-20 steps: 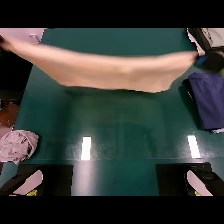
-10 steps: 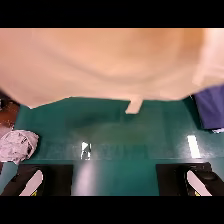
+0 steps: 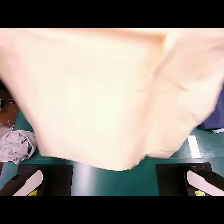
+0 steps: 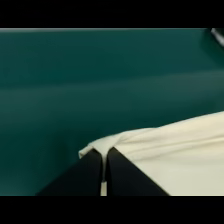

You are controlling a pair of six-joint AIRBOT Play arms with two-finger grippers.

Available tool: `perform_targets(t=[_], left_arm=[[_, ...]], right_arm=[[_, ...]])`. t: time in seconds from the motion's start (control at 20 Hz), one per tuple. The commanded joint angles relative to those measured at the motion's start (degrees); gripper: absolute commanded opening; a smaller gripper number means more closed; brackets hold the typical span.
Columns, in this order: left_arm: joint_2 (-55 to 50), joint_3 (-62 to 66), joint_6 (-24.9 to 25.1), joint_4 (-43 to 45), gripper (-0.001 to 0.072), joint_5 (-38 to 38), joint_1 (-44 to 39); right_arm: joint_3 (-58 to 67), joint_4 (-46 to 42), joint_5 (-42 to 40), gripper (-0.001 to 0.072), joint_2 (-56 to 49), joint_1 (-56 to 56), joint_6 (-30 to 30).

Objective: Fold the shirts.

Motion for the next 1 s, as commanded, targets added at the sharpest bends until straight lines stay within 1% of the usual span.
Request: perform_targets(t=[0.0, 0.05, 0.15, 0.25, 0.3, 0.4, 0.55, 0.65, 0.7, 0.8, 0.85, 0.95], left_arm=[[-9.84, -10.51, 0.15, 0.07, 0.0024, -3.65, 0.07], [-13.35, -12.28, 0.17, 0.09, 0.0024, -2.89, -0.11], [-20.44, -13.31, 1.14, -0.17, 0.0025, -0.33, -0.44], [-26.16, -13.31, 5.18, -0.37, 0.0025, 2.89, -2.16], [-28.44, -13.31, 6.62, -0.37, 0.0025, 5.73, -3.28], [-31.06, -13.31, 6.62, -0.22, 0.0025, 13.75, -5.05], [-31.80, -13.11, 7.04, -0.15, 0.0024, 26.43, -7.02], [-31.91, -13.07, 8.81, -0.13, 0.0025, 31.56, -8.00], [-32.09, -13.07, 9.94, -0.09, 0.0025, 32.57, -8.00], [-32.68, -13.07, 10.29, 0.48, 0.0025, 32.65, -7.85], [-32.81, -13.07, 10.27, 1.64, 0.0025, 31.80, -7.87], [-32.81, -13.07, 10.29, 5.35, 0.0025, 27.50, -7.87]], right_arm=[[-2.14, -0.55, 5.88, 0.0016, -12.57, 0.63, 0.17], [-2.64, -0.59, 5.51, 0.0016, -15.45, 1.25, 0.17], [-4.17, -0.59, 1.22, 0.0016, -20.39, 2.67, 0.17], [-5.46, -0.59, -5.44, 0.0016, -24.00, 4.07, 0.24], [-5.84, -0.76, -9.11, 0.0016, -25.59, 4.79, 0.90], [-5.81, -0.79, -16.20, 0.0016, -28.28, 5.51, 3.89], [-5.79, -0.72, -25.64, 0.0016, -30.25, 5.60, 6.43], [-5.81, -0.98, -30.12, 0.0016, -30.80, 5.60, 6.75], [-5.81, -1.75, -31.21, 0.0016, -30.82, 5.60, 6.75], [-5.81, -4.94, -31.19, 0.0016, -30.80, 5.60, 6.73], [-5.84, -6.21, -29.79, 0.0016, -30.80, 5.60, 6.32], [-5.84, -7.19, -24.13, 0.0016, -30.80, 5.70, 3.10]])
